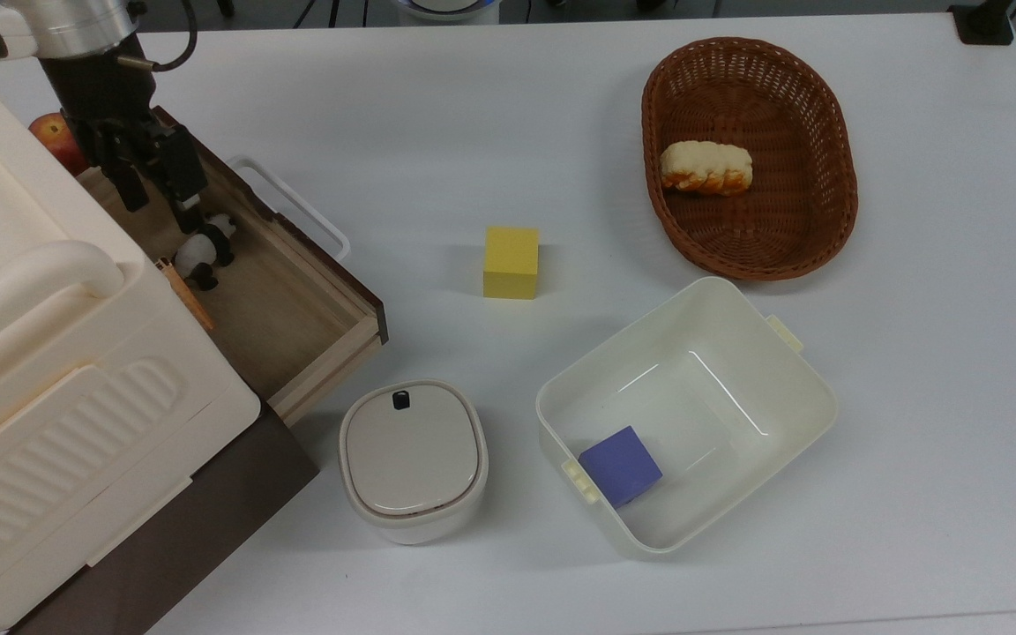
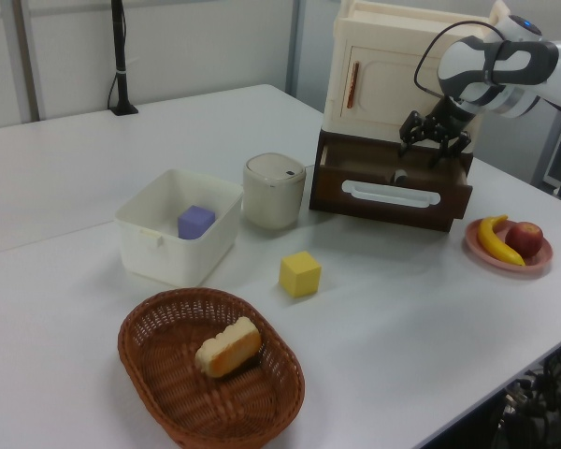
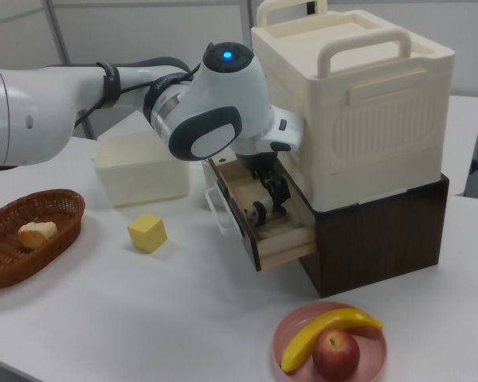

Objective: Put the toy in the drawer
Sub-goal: 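Open the gripper to release the panda toy inside the drawer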

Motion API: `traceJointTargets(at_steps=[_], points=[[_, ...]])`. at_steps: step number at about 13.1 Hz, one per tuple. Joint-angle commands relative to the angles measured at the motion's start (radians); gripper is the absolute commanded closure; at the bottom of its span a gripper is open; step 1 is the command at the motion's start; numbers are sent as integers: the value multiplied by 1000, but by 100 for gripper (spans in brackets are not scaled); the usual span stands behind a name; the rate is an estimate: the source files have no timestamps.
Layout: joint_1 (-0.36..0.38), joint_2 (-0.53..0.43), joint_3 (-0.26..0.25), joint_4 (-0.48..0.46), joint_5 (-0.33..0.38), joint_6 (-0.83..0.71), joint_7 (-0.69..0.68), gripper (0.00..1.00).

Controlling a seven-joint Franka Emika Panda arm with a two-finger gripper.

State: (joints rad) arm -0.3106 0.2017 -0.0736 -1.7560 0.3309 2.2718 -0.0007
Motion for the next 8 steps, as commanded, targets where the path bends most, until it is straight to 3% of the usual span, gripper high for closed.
traceJointTargets(at_steps=[1,6,8], points=[[1,18,8,32,2,-29,-29,5],[7,-13,83,36,-15,-26,8,5],[68,-65,94,26,-13,-31,27,0]])
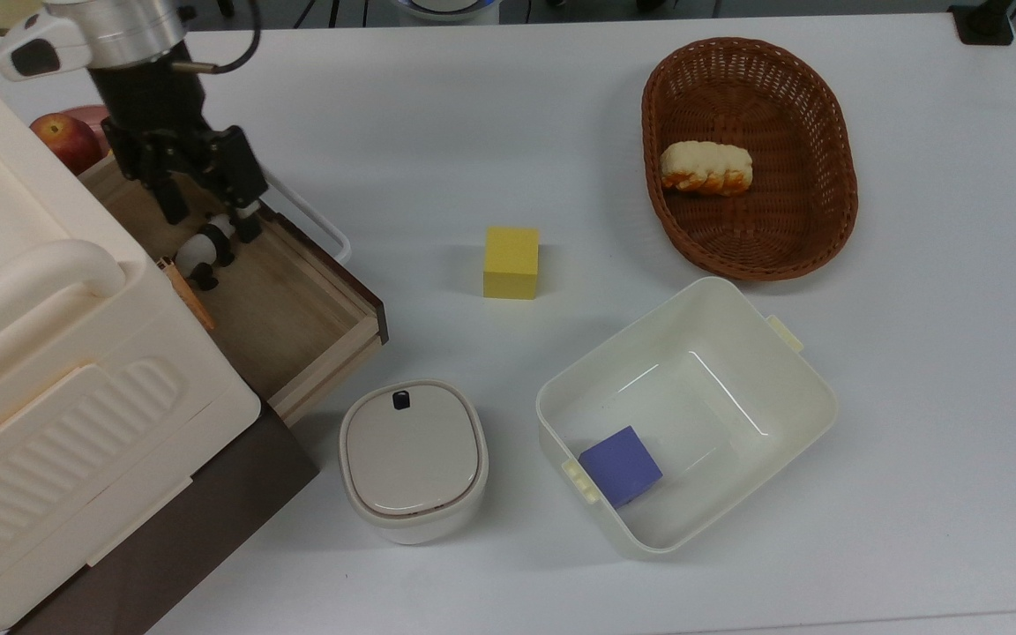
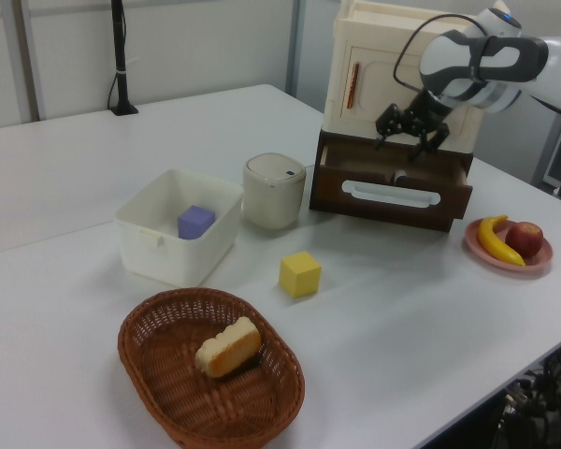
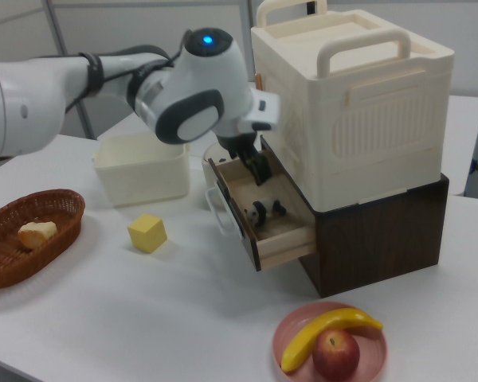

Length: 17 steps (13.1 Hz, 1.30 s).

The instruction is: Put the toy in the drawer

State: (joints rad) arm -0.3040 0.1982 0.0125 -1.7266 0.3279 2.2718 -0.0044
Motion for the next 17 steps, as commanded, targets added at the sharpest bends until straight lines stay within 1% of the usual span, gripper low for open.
traceJointTargets(at_steps=[1,2,4,5,6,8,9,11,12,13,14,15,16,17], points=[[84,-72,9,-2,-10,-32,32,0],[118,-106,9,-5,-9,-35,33,0],[169,-143,9,-8,-16,-119,21,0],[195,-163,17,-10,-53,-173,-2,0],[213,-166,27,-11,-123,-240,-40,0],[232,-175,50,-10,-232,-323,-81,0],[244,-186,64,-8,-313,-366,-77,0],[275,-189,72,1,-389,-460,-37,0],[287,-198,72,8,-401,-497,16,0],[313,-204,58,10,-405,-514,120,0],[353,-204,3,7,-403,-517,132,0],[402,-201,-29,1,-405,-512,123,0],[433,-198,-48,-1,-423,-512,122,0],[437,-198,-66,4,-450,-508,113,0]])
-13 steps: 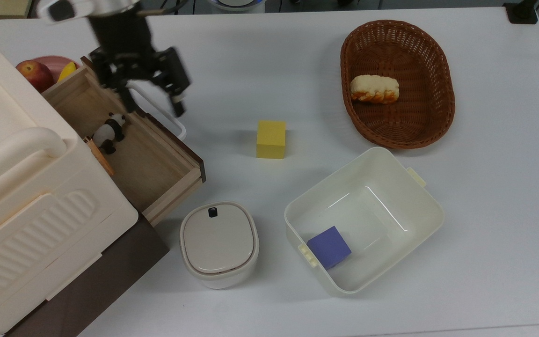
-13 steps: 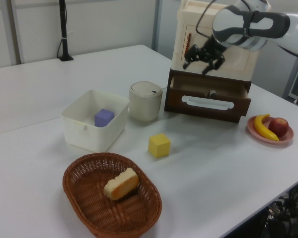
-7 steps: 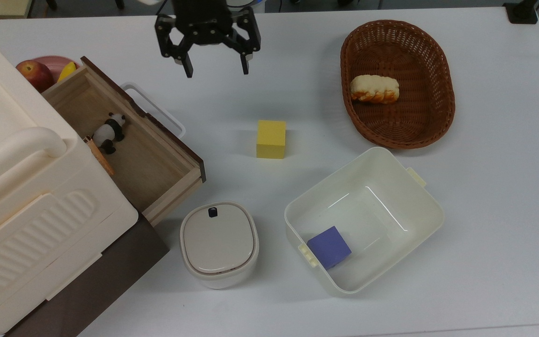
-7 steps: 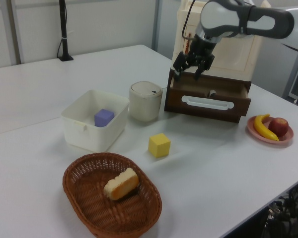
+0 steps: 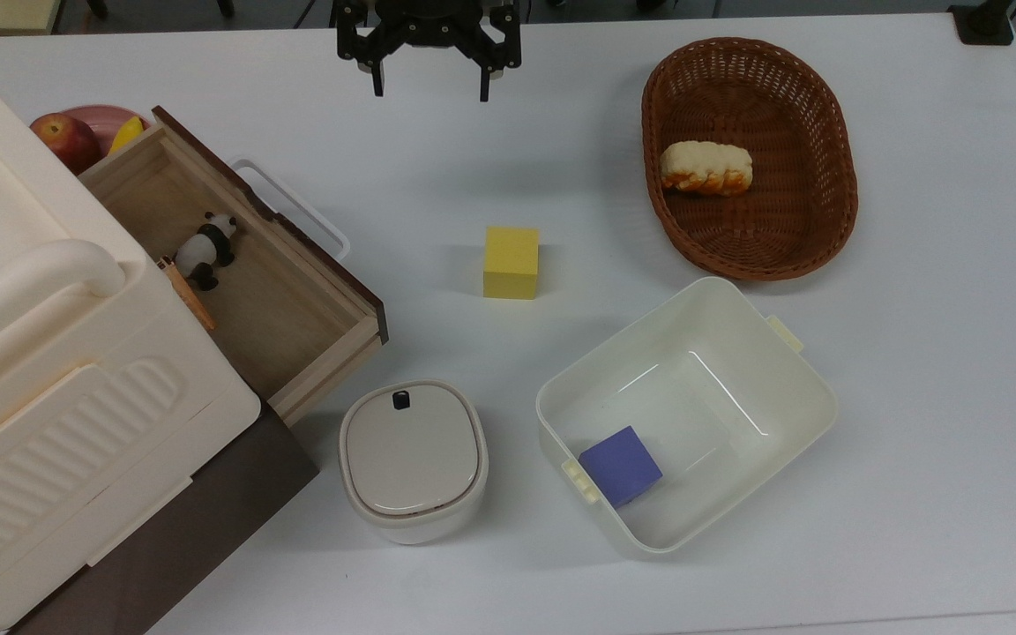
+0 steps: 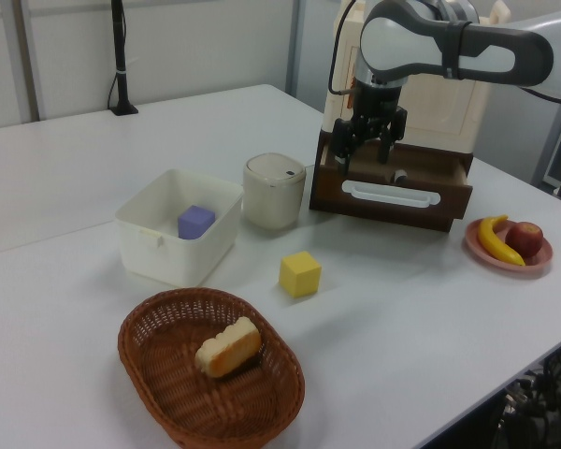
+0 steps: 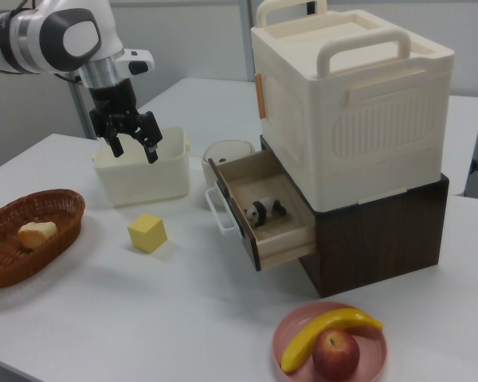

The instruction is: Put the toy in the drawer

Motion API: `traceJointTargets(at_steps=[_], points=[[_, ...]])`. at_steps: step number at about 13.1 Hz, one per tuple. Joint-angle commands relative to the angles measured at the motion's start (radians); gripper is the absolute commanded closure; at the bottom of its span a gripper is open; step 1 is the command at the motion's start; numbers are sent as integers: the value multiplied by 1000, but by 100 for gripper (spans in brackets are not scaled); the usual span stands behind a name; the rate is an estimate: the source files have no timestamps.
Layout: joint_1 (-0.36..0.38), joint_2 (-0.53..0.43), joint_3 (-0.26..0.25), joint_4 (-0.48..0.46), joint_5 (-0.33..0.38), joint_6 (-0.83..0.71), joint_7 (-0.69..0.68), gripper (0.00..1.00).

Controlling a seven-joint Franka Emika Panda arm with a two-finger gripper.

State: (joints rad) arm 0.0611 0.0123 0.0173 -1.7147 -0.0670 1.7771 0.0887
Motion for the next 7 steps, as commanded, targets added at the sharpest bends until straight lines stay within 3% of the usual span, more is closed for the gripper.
traceJointTargets(at_steps=[1,7], points=[[69,-12,-72,-8,-56,-8,17,0],[55,-21,-74,-6,-45,-30,5,0]])
